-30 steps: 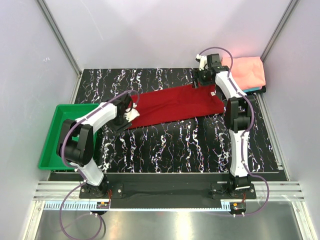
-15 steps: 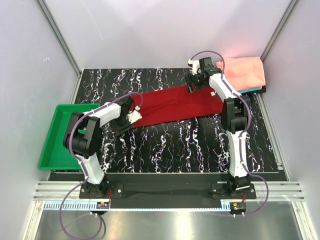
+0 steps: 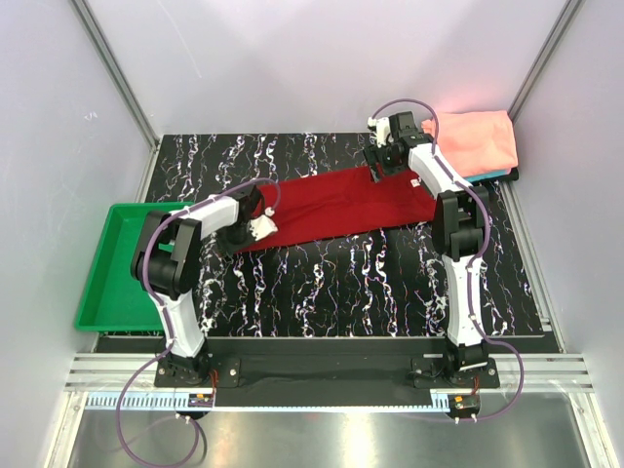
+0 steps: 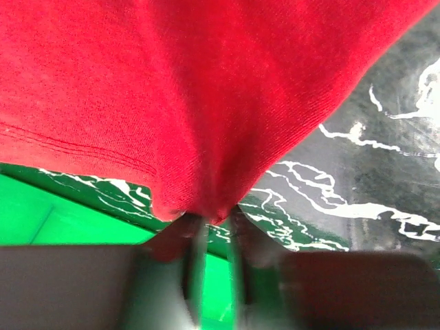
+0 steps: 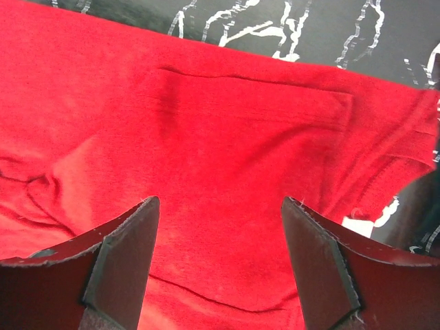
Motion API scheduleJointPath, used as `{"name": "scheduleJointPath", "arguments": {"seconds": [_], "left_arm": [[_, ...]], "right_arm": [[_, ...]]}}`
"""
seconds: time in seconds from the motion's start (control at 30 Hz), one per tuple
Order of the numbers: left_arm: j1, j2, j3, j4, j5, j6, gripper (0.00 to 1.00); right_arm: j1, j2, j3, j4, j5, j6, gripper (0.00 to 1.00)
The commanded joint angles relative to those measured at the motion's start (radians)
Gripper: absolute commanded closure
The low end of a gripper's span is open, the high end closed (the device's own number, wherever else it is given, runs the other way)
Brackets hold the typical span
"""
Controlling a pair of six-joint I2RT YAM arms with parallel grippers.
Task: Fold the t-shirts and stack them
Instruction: Fold the tshirt
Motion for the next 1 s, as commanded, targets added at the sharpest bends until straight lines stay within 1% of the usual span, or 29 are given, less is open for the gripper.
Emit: {"name": "scheduleJointPath", "arguments": {"seconds": [0.0,0.03,0.2,0.27,0.53,0.63,0.8,0.97], "left_arm": [[0.003,0.007,0.038,-0.06,0.049,-0.011,0.92],[0.002,-0.002,0.042,-0.087,0.058,-0.017,1.0],[-0.046,-0.042,0.01,-0.172,0.067,-0.034,1.0],[-0.079,-0.065,-0.008,-0.19,0.081,-0.034,1.0],[-0.191,-0.128,-0.07,-0.295,0.15,-0.066,1.0],[-0.234,-0.154,-0.085,-0.319,0.161,-0.084,1.0],[-0.299,-0.182,-0.088,-0.364,0.187,-0.107,1.0],[-0.383,-0.18,-0.071,-0.387,0.208,-0.123,1.0]], "right_arm": [[0.002,-0.098,-0.002,0.029,0.049,-0.028,0.21],[0.001,-0.105,-0.016,0.029,0.061,-0.027,0.21],[-0.011,-0.154,-0.094,0.032,0.064,0.039,0.22],[-0.013,-0.151,-0.094,-0.005,0.036,0.049,0.22],[-0.022,-0.112,-0.073,-0.036,-0.036,0.137,0.21],[-0.022,-0.113,-0.103,-0.047,-0.059,0.179,0.21],[-0.019,-0.101,-0.149,-0.044,-0.071,0.217,0.21],[-0.016,-0.063,-0.133,-0.043,-0.068,0.222,0.21]]}}
